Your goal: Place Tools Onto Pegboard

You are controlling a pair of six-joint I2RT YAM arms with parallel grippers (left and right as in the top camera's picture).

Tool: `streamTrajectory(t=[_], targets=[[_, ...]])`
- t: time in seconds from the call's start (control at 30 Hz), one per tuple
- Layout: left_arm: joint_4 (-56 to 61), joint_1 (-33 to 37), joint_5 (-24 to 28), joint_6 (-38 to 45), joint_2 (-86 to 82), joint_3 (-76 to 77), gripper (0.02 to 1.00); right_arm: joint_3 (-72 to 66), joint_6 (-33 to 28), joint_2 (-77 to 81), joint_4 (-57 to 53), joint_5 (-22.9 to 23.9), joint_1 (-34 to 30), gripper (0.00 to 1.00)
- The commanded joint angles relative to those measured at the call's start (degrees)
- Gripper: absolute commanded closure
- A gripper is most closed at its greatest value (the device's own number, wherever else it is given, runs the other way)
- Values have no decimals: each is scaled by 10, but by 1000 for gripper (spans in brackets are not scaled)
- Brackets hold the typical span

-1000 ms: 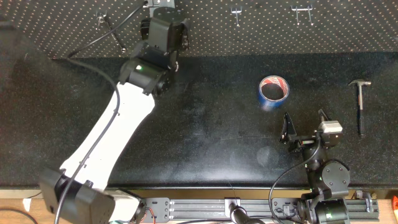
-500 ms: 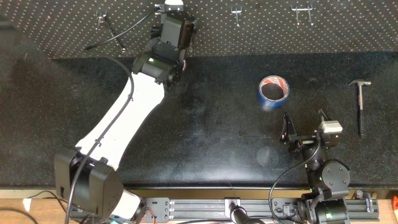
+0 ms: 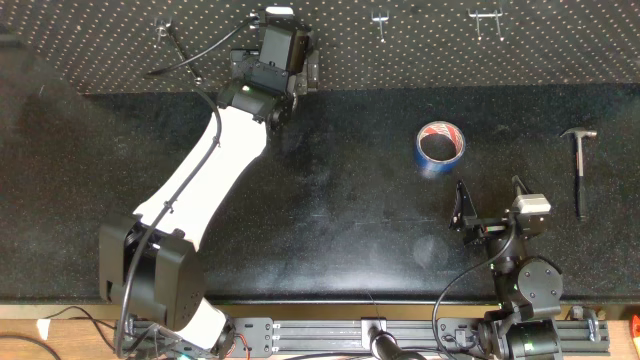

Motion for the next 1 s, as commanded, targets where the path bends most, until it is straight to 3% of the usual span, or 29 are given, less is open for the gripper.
streamTrajectory(t=[0.03,0.17,0.27,0.33,0.43,0.5,0.6,0.7,0.87,1.0], targets=[[-3,4,5,3,-1,3,25,-2,7,-4,-3,5,2,25],[-6,4,29,3,-85,3,23,-2,7,-4,-3,5,2,25],[-70,4,50,2,-214,-8,23,-2,7,-4,-3,5,2,25],[-79,9,72,0,-342,-101,23,-2,7,-4,-3,5,2,25],[45,97,197,1,-518,-326,23,-2,7,-3,-3,5,2,25],[196,192,286,1,-635,-500,23,-2,7,-4,-3,5,2,25],[284,251,285,3,-743,-644,23,-2,7,-4,-3,5,2,25],[361,259,285,3,-808,-734,23,-2,7,-4,-3,5,2,25],[352,217,285,101,-906,-793,23,-2,7,-3,-3,5,2,25],[271,198,268,115,-946,-797,23,-2,7,-4,-3,5,2,25]])
